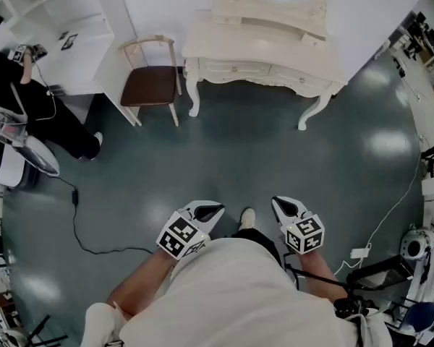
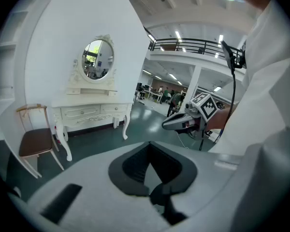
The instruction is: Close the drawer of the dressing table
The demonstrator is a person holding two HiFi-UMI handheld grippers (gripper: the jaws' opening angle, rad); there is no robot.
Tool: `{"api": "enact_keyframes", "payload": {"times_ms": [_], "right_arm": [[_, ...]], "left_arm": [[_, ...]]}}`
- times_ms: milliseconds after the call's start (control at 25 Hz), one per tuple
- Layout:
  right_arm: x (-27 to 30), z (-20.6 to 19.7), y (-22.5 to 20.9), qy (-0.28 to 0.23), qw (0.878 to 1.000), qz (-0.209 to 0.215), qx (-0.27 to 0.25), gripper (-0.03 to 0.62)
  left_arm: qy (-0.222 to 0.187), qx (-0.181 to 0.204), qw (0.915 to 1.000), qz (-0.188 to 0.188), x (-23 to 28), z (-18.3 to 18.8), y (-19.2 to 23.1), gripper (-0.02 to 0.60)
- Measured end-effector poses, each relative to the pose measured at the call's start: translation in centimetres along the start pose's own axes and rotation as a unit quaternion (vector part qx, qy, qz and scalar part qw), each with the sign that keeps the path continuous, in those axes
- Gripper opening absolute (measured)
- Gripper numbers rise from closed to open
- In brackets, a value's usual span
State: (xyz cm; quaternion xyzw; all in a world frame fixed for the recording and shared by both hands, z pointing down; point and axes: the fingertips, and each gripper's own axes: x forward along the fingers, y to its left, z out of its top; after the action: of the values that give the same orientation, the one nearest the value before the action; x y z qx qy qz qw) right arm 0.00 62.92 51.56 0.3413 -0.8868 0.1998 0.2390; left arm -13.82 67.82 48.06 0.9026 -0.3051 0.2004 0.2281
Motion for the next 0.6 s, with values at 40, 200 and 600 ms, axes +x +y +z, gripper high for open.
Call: {"api": "enact_keyframes", "payload": {"times_ms": [40, 200, 600], "right_arm": [[-0.6, 0.1, -1.2, -0.001, 1.000, 0.000, 0.006, -0.005], [-2.3, 1.0, -6.7, -0.008, 1.000, 0.000, 0.015, -0.005], [-3.9, 3.8, -21.8, -0.021, 0.999, 0.006, 0.033, -0.002]], "left_arm": [[0.000, 0.001, 1.0000, -0.001, 1.1, 1.0, -0.5, 0.003], [0.004, 0.010, 0.9999, -0.004, 6.1, 5.3, -1.4, 0.003], [0.028, 0.007, 0.9995, 0.009, 18.0, 14.4, 0.4, 0.003]]}}
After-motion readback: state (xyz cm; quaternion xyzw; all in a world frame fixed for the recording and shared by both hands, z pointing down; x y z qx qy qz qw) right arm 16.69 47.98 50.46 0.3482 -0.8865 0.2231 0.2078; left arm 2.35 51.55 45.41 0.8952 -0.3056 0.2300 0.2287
